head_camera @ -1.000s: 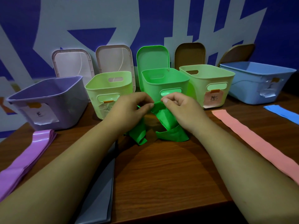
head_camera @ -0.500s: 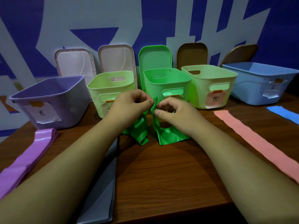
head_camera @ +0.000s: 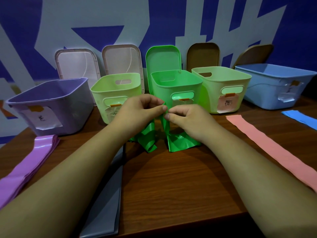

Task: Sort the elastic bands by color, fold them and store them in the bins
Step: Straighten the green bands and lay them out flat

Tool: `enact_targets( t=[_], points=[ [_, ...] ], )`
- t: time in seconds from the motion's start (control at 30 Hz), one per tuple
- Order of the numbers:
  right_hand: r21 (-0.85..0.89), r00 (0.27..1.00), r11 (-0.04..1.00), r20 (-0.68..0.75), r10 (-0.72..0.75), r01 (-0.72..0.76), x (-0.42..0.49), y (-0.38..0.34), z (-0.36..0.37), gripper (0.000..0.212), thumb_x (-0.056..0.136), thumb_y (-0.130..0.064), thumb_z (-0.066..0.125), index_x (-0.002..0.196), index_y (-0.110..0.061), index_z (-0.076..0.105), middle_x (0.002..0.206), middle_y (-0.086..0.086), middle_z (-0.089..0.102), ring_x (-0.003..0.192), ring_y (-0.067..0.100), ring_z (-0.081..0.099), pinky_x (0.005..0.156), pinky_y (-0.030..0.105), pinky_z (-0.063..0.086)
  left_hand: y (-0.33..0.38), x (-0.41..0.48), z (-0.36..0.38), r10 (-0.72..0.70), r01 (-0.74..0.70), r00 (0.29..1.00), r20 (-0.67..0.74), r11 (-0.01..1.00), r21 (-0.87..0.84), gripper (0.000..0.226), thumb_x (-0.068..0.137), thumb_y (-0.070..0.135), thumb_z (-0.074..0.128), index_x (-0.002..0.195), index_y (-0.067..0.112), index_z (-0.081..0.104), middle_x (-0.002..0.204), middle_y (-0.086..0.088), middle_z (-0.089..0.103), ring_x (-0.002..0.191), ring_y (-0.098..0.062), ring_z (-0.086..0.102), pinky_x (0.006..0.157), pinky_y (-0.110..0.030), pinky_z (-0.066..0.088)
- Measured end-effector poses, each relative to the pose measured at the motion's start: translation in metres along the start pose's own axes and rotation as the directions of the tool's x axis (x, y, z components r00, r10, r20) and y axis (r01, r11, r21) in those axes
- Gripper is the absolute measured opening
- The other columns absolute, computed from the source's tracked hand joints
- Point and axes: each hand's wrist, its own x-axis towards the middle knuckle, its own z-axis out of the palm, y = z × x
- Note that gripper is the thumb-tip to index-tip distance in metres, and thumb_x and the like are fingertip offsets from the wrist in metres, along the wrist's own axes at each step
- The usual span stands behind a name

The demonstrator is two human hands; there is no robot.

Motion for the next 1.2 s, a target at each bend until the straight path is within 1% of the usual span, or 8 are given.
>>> enact_targets(
  t=[0.2, 0.47, 0.53, 0.63, 0.87, 0.97, 1.1, 1.2],
  points=[
    [-0.045, 0.997, 0.999, 0.080, -0.017, 0.021, -0.004, -0.003, -0.002, 0.022, 0.102, -0.044, 0.069, 0.107, -0.027, 0.081, 0.097, 0.002, 0.079, 0.095, 0.020, 0.074, 0.092, 0.051, 0.060, -0.003, 0.000, -0.003, 0.018, -0.018, 1.000, 0.001, 0.999, 0.037, 0.018, 0.091, 0.032, 0.080, 0.107, 0.022, 0.078, 0.096, 0.000, 0.079, 0.093, -0.017, 0.074, 0.092, -0.044, 0.061],
    [-0.011, 0.991, 1.000, 0.135, -0.017, 0.019, -0.004, -0.002, -0.001, 0.021, 0.101, -0.041, 0.072, 0.117, -0.031, 0.080, 0.101, -0.007, 0.081, 0.098, 0.009, 0.076, 0.096, 0.047, 0.061, -0.010, 0.004, -0.003, 0.056, -0.057, 0.998, 0.019, 0.995, 0.076, 0.017, 0.089, 0.036, 0.081, 0.101, 0.025, 0.077, 0.092, 0.003, 0.078, 0.086, -0.015, 0.073, 0.086, -0.044, 0.061],
    [-0.033, 0.988, 0.999, 0.151, -0.023, 0.028, -0.003, 0.001, -0.001, 0.018, 0.101, -0.043, 0.071, 0.106, -0.029, 0.080, 0.093, -0.006, 0.079, 0.092, 0.014, 0.075, 0.090, 0.046, 0.061, -0.011, 0.005, -0.003, 0.071, -0.073, 0.997, 0.023, 0.992, 0.098, 0.016, 0.089, 0.034, 0.081, 0.101, 0.024, 0.077, 0.092, 0.002, 0.077, 0.088, -0.016, 0.072, 0.085, -0.040, 0.059],
    [-0.066, 0.986, 0.997, 0.163, -0.040, 0.051, -0.001, 0.003, -0.001, 0.028, 0.102, -0.044, 0.068, 0.085, -0.022, 0.073, 0.073, -0.006, 0.063, 0.071, 0.013, 0.060, 0.070, 0.038, 0.049, -0.013, 0.006, -0.003, 0.111, -0.113, 0.994, 0.027, 0.984, 0.139, 0.008, 0.090, 0.031, 0.081, 0.095, 0.026, 0.077, 0.087, 0.004, 0.076, 0.080, -0.007, 0.067, 0.074, -0.030, 0.056],
    [-0.074, 0.986, 0.996, 0.163, -0.040, 0.052, 0.001, 0.007, -0.001, 0.022, 0.104, -0.041, 0.067, 0.091, -0.025, 0.076, 0.080, -0.008, 0.072, 0.079, 0.010, 0.066, 0.076, 0.036, 0.052, -0.010, 0.004, -0.004, 0.200, -0.205, 0.978, 0.053, 0.908, 0.365, 0.007, 0.093, 0.035, 0.078, 0.094, 0.028, 0.076, 0.086, 0.012, 0.073, 0.079, 0.003, 0.064, 0.066, -0.017, 0.051],
    [-0.065, 0.992, 0.997, 0.122, -0.021, 0.030, 0.003, 0.007, -0.002, 0.017, 0.102, -0.040, 0.070, 0.092, -0.029, 0.077, 0.082, -0.014, 0.075, 0.080, 0.001, 0.068, 0.075, 0.029, 0.050, -0.009, 0.003, -0.008, 0.256, -0.257, 0.964, 0.070, 0.838, 0.481, 0.008, 0.093, 0.036, 0.077, 0.096, 0.028, 0.075, 0.083, 0.011, 0.072, 0.077, -0.001, 0.066, 0.067, -0.022, 0.054],
    [-0.078, 0.998, 0.997, 0.063, 0.004, 0.001, 0.002, 0.005, -0.004, 0.017, 0.100, -0.042, 0.073, 0.110, -0.031, 0.081, 0.095, -0.017, 0.076, 0.093, -0.002, 0.068, 0.080, 0.025, 0.050, -0.007, 0.002, -0.016, 0.335, -0.363, 0.929, 0.158, 0.735, 0.572, 0.009, 0.092, 0.030, 0.077, 0.098, 0.023, 0.075, 0.083, 0.010, 0.072, 0.076, -0.008, 0.068, 0.071, -0.033, 0.059],
    [-0.093, 1.000, 0.996, 0.014, 0.003, -0.002, 0.002, 0.006, -0.003, 0.009, 0.099, -0.038, 0.074, 0.102, -0.033, 0.081, 0.091, -0.016, 0.077, 0.089, 0.001, 0.070, 0.079, 0.027, 0.055, -0.006, 0.002, -0.017, 0.353, -0.385, 0.919, 0.176, 0.706, 0.594, 0.008, 0.091, 0.026, 0.078, 0.095, 0.022, 0.073, 0.082, 0.009, 0.071, 0.076, -0.012, 0.068, 0.072, -0.037, 0.059]
  ],
)
